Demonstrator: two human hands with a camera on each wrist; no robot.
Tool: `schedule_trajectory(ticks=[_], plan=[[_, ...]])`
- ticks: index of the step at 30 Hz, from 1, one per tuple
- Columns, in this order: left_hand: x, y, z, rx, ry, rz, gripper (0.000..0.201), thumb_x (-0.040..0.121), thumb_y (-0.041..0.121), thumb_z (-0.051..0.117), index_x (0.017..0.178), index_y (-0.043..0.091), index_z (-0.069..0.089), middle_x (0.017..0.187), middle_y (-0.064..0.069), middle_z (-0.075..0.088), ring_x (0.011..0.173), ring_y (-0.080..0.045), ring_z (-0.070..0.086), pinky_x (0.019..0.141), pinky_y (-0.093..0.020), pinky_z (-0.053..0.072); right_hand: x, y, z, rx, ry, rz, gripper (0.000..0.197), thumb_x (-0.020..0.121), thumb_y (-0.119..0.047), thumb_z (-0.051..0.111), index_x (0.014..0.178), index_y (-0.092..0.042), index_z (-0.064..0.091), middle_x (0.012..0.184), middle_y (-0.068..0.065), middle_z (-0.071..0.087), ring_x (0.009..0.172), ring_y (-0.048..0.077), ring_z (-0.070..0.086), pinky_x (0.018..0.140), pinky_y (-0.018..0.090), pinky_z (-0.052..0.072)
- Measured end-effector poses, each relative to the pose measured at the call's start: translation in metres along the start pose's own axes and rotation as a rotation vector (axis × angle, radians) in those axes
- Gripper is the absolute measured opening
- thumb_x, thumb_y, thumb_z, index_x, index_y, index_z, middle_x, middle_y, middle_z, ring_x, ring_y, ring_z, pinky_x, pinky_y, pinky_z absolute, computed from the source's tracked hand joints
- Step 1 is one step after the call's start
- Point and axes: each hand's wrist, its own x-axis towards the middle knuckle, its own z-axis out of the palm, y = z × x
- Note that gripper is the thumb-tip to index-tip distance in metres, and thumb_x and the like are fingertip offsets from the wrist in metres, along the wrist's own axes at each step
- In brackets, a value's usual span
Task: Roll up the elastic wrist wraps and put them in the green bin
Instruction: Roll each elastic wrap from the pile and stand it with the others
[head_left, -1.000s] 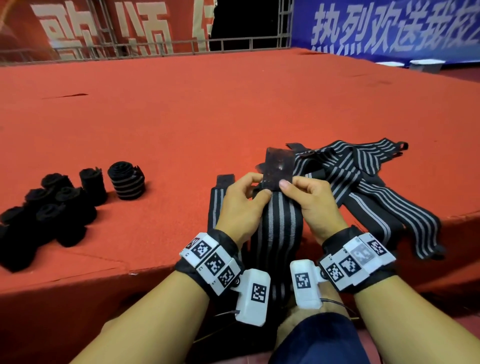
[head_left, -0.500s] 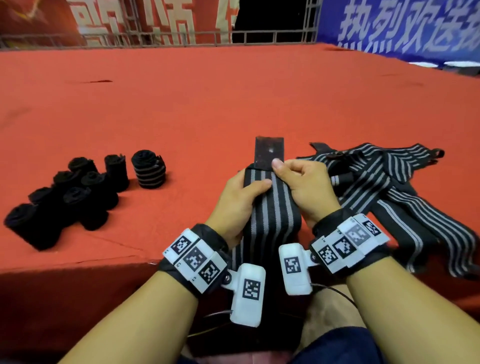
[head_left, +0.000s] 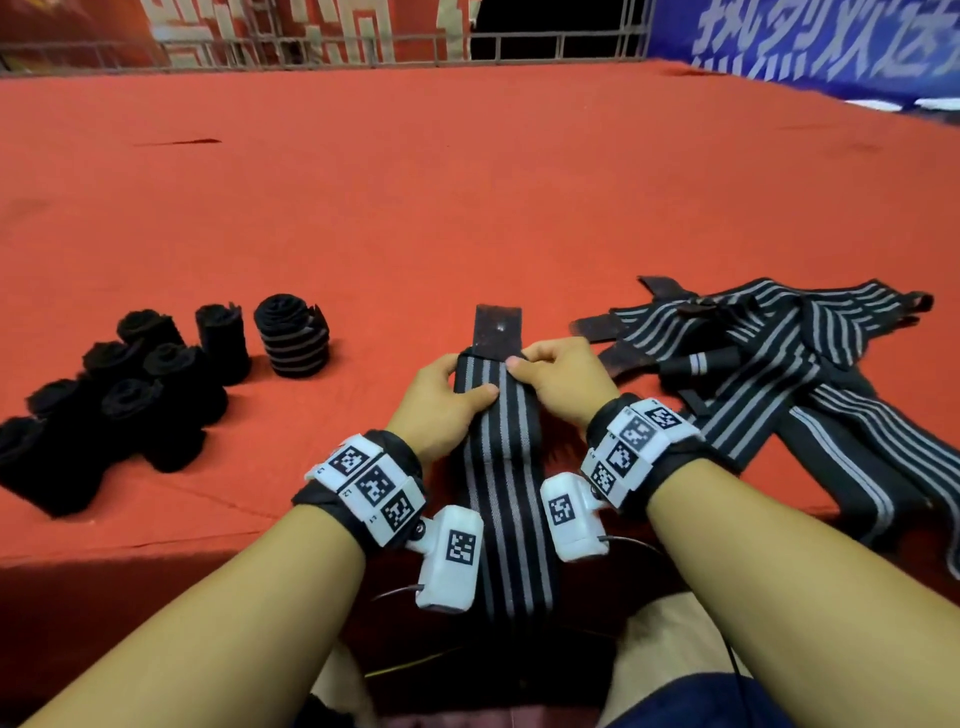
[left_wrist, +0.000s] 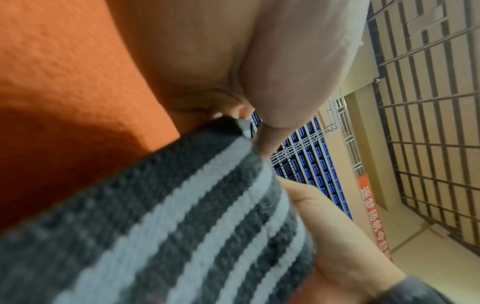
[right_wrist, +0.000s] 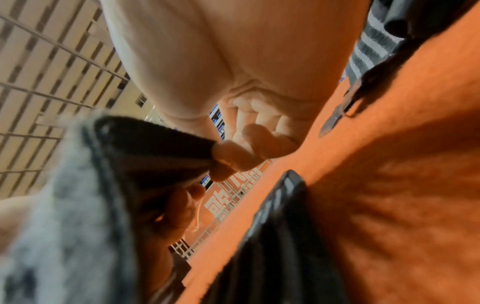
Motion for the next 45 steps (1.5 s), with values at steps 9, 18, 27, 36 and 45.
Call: schedule_trajectory(ticks=[9, 18, 27, 36, 45], plan=[[0.043, -0.016, -0.008, 0.180, -0.044, -0.165, 0.031, 0.090, 0.009, 0.075, 0.117, 0.005, 0.060, 0.067, 0.004, 0.070, 0.062, -0.011, 0.069, 0.067, -0.030, 0.057, 0.057, 0.020, 0.007, -0.202, -0.044, 0.224, 0.033, 0.087, -0.031, 0.077, 0.060, -0.013, 0.066, 0.051, -0.003, 0.057, 0.051, 0.019, 0.051, 0.055, 0.029, 0.042], [0.085, -0.023, -0.012, 0.406, 0.006, -0.097, 0.027, 0.087, 0.031, 0.079, 0.110, 0.022, 0.069, 0.081, 0.003, 0.069, 0.072, -0.016, 0.067, 0.075, -0.031, 0.056, 0.066, 0.030, 0.003, -0.207, -0.029, 0.260, 0.036, 0.080, -0.032, 0.081, 0.062, -0.011, 0.059, 0.057, 0.009, 0.062, 0.058, 0.024, 0.056, 0.067, 0.039, 0.052], [0.091, -0.029, -0.016, 0.322, 0.009, -0.194, 0.015, 0.088, 0.018, 0.079, 0.080, 0.011, 0.068, 0.064, -0.003, 0.062, 0.040, -0.009, 0.047, 0.044, -0.021, 0.040, 0.064, 0.034, 0.003, -0.074, -0.001, 0.252, 0.020, 0.077, -0.021, 0.086, 0.075, -0.016, 0.067, 0.056, -0.001, 0.062, 0.042, 0.012, 0.051, 0.052, 0.027, 0.045], [0.083, -0.028, -0.022, -0.001, 0.009, -0.107, 0.017, 0.092, 0.006, 0.071, 0.079, 0.013, 0.064, 0.054, 0.004, 0.055, 0.041, -0.005, 0.045, 0.043, -0.015, 0.038, 0.052, 0.027, 0.001, 0.093, -0.123, 0.251, 0.045, 0.088, -0.023, 0.077, 0.055, -0.017, 0.048, 0.040, -0.011, 0.043, 0.036, 0.006, 0.036, 0.038, 0.015, 0.028], [0.080, -0.028, -0.030, -0.119, 0.058, -0.054, 0.014, 0.097, 0.022, 0.068, 0.085, 0.016, 0.061, 0.068, 0.002, 0.056, 0.043, -0.005, 0.041, 0.037, -0.018, 0.031, 0.068, -0.013, 0.002, 0.021, -0.234, 0.206, 0.013, 0.095, -0.015, 0.070, 0.082, -0.010, 0.071, 0.075, 0.006, 0.071, 0.054, 0.013, 0.060, 0.044, 0.017, 0.045]])
